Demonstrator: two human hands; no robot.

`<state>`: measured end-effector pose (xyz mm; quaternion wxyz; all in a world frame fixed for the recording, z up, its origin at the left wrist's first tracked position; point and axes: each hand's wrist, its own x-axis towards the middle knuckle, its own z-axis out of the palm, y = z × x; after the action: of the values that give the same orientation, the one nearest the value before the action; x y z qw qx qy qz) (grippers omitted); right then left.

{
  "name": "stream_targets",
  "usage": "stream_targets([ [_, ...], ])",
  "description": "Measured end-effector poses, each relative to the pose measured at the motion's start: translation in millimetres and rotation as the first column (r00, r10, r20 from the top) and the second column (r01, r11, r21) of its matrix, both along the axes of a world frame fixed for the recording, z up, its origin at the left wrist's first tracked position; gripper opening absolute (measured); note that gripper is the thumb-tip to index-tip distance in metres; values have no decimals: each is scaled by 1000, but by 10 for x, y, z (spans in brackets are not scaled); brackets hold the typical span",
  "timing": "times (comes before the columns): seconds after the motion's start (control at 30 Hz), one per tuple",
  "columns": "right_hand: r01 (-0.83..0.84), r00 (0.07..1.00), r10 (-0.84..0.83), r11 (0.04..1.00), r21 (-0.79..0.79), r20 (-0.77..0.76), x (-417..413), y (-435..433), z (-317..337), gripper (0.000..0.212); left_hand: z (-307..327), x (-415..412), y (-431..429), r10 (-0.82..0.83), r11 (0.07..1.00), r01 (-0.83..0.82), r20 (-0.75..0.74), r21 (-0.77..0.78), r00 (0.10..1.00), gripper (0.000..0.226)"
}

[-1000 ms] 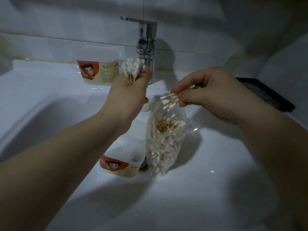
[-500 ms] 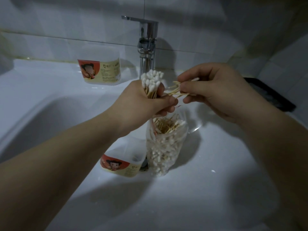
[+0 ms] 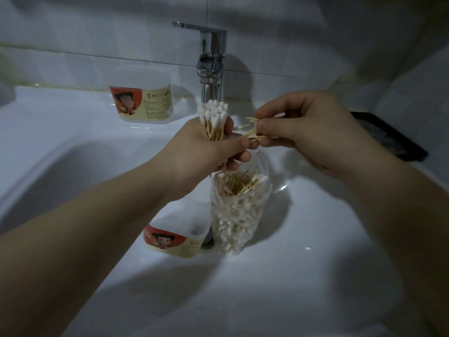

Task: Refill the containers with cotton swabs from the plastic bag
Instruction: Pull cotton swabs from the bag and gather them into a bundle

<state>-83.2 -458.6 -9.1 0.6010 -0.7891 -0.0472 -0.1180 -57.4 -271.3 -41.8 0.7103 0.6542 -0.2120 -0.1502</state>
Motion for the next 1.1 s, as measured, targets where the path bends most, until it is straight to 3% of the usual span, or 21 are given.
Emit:
stream_targets([
  [0.3,24,999,-25,999,34,24,33,-13,-19,18,4,5,2,-23,1000,23,-51,-1,998,25],
  [0.43,1,999,1,999,-40,44,24,-18,-21,18,11,-13,-19,-23,999,25,-63,25,998,9],
  [0.57,12,997,-7,998,-62,79,8,-22,0,17,6,5,-24,1,1000,-1,-115,1,993,15],
  [0.9,158,978,-173,979,127,117,78,-103,7,12,-12,38,-8,29,996,-42,-167,-73,986,22],
  [1.1,118,983,-140,977,178,119,78,-88,4,12,-6,47,-25,60,995,-74,-193,-64,979,15],
])
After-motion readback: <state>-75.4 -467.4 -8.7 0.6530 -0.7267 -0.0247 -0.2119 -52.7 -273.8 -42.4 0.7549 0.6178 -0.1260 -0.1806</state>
